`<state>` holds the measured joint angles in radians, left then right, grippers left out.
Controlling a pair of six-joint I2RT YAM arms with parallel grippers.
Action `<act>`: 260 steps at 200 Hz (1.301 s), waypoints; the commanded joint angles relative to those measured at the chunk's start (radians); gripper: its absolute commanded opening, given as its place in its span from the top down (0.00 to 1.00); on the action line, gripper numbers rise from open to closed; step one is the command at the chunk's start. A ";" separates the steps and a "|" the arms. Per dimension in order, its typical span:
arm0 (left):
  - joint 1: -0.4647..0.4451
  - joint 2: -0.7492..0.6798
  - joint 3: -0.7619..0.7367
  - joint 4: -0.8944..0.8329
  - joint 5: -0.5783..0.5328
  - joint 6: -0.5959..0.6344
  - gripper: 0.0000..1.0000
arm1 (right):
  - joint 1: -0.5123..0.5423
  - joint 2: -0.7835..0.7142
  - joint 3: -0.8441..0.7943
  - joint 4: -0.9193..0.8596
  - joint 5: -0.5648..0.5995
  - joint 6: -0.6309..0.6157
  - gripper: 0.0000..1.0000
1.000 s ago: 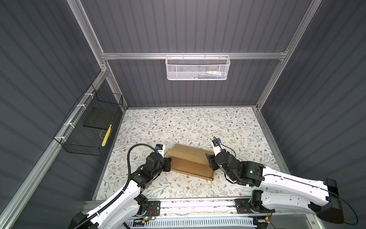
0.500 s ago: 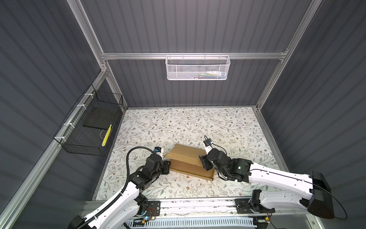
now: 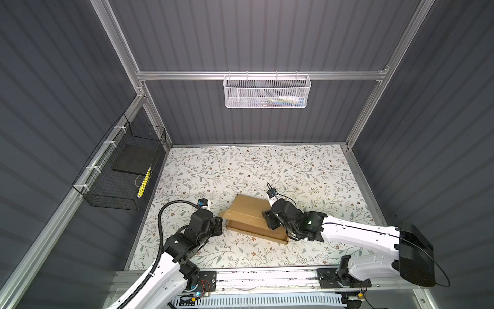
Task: Fold the paper box
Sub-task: 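Press the right gripper on the lid top while the left holds the box side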
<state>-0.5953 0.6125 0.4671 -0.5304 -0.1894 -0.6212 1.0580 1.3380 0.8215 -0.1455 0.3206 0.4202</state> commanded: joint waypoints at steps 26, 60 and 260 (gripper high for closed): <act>-0.004 0.008 0.123 -0.119 -0.097 -0.004 0.63 | -0.007 0.041 -0.017 0.058 -0.030 0.027 0.43; -0.004 0.049 0.195 -0.150 -0.147 0.037 0.61 | -0.010 0.042 -0.044 0.090 -0.035 0.044 0.43; -0.004 0.408 0.320 0.057 -0.012 0.219 0.59 | -0.010 -0.072 -0.184 0.047 -0.023 0.146 0.43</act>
<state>-0.5953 0.9958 0.7582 -0.5163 -0.2413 -0.4328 1.0515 1.2911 0.6582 -0.0593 0.2840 0.5400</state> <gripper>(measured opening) 0.418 0.569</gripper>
